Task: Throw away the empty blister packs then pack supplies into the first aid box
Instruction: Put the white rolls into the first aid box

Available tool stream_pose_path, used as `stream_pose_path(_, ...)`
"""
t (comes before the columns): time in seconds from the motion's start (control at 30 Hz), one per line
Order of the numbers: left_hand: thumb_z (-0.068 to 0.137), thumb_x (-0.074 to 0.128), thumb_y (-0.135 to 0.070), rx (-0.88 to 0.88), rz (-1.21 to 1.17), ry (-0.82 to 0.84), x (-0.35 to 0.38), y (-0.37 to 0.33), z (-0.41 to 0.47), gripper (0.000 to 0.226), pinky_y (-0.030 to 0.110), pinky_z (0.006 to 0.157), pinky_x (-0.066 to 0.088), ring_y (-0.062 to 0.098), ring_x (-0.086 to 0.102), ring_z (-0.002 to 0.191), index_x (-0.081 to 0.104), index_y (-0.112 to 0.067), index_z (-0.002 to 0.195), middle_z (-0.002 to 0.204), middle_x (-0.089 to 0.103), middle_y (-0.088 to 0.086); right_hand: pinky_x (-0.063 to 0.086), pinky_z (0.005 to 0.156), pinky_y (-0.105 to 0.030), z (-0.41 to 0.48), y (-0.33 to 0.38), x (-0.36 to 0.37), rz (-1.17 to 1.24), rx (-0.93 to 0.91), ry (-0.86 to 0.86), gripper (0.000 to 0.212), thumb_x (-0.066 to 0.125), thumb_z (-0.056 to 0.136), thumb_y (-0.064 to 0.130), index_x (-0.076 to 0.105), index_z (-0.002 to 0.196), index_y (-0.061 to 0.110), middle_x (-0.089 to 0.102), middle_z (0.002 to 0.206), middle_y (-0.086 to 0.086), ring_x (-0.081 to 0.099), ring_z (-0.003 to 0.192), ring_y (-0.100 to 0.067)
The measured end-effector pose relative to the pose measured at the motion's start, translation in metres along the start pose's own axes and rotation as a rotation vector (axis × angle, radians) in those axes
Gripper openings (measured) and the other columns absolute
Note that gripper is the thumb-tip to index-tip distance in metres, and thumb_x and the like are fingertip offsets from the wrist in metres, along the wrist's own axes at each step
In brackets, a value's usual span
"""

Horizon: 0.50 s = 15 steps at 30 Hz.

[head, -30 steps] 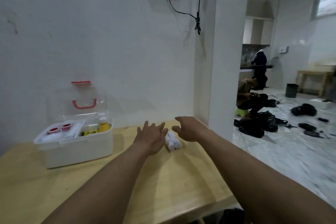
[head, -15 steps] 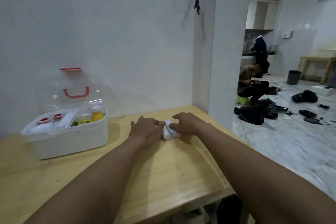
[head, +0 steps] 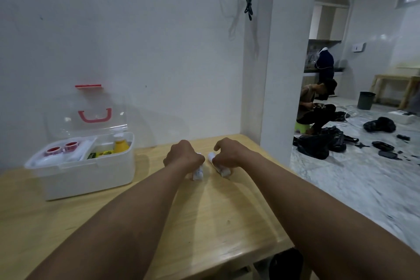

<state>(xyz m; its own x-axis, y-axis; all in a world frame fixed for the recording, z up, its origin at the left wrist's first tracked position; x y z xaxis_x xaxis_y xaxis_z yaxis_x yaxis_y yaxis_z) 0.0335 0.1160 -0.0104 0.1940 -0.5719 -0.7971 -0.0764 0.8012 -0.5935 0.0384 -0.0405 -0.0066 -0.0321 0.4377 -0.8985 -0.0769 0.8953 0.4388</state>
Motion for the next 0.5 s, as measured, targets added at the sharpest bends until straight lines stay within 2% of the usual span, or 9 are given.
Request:
stream_pose_path(0.07, 0.077, 0.068, -0.031, -0.011, -0.064, 0.006, -0.004, 0.001, -0.001, 0.020, 0.027, 0.060, 0.042, 0.028, 0.066, 0.090, 0.061, -0.014, 0.086, 0.100, 0.069, 0.010, 0.051, 0.085, -0.031, -0.001, 0.003, -0.002, 0.030, 0.003, 0.003, 0.060, 0.061, 0.087, 0.029, 0.048, 0.143, 0.013, 0.059, 0.132, -0.008, 0.061, 0.109, -0.024)
stream_pose_path(0.1, 0.081, 0.067, -0.030, -0.007, -0.096, 0.010, -0.007, 0.001, -0.002, 0.021, 0.029, 0.068, 0.048, 0.027, 0.063, 0.092, 0.061, -0.015, 0.095, 0.104, 0.066, 0.006, 0.053, 0.083, -0.031, -0.003, 0.005, -0.004, 0.056, -0.002, 0.002, 0.060, 0.061, 0.087, 0.026, 0.046, 0.144, 0.014, 0.059, 0.130, -0.008, 0.063, 0.103, -0.023)
stream_pose_path(0.17, 0.085, 0.064, -0.026, 0.023, -0.148, 0.008, -0.015, 0.001, -0.002, 0.036, 0.032, 0.084, 0.051, 0.025, 0.061, 0.103, 0.057, -0.017, 0.118, 0.116, 0.060, 0.006, 0.056, 0.070, -0.028, -0.006, 0.011, -0.011, 0.114, -0.024, -0.006, 0.059, 0.060, 0.088, 0.020, 0.046, 0.144, 0.017, 0.060, 0.125, -0.009, 0.065, 0.087, -0.020)
stream_pose_path(0.23, 0.088, 0.059, -0.023, 0.080, -0.193, -0.002, -0.027, -0.002, -0.003, 0.041, 0.034, 0.087, 0.051, 0.025, 0.060, 0.102, 0.054, -0.020, 0.128, 0.119, 0.060, 0.008, 0.052, 0.057, -0.023, -0.010, 0.020, -0.020, 0.150, -0.055, -0.023, 0.056, 0.058, 0.089, 0.016, 0.046, 0.144, 0.021, 0.060, 0.123, -0.010, 0.063, 0.075, -0.017)
stream_pose_path(0.37, 0.093, 0.053, -0.023, 0.170, -0.212, -0.076, -0.063, -0.009, -0.007, 0.030, 0.030, 0.075, 0.046, 0.024, 0.057, 0.090, 0.059, -0.024, 0.122, 0.116, 0.062, 0.010, 0.058, 0.062, -0.028, -0.018, 0.043, -0.037, 0.192, -0.106, -0.067, 0.053, 0.058, 0.090, 0.015, 0.049, 0.142, 0.021, 0.056, 0.132, -0.009, 0.066, 0.082, -0.022)
stream_pose_path(0.5, 0.090, 0.056, -0.021, 0.209, -0.231, -0.161, -0.105, -0.009, -0.013, 0.024, 0.029, 0.071, 0.045, 0.023, 0.060, 0.086, 0.064, -0.025, 0.113, 0.109, 0.067, 0.009, 0.061, 0.064, -0.031, -0.023, 0.072, -0.049, 0.218, -0.151, -0.086, 0.055, 0.064, 0.085, 0.011, 0.048, 0.138, 0.020, 0.053, 0.130, -0.009, 0.068, 0.084, -0.023)
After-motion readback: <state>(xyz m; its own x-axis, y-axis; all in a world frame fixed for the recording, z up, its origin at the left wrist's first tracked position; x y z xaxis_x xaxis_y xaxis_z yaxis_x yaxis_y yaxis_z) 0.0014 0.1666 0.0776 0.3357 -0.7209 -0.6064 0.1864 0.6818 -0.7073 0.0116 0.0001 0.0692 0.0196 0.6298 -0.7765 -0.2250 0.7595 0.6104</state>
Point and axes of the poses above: each hand's wrist, its own z-axis towards the middle knuckle, its own x-axis out of the palm, y = z × x, the point moved 6 cm from there along z, towards the middle knuckle
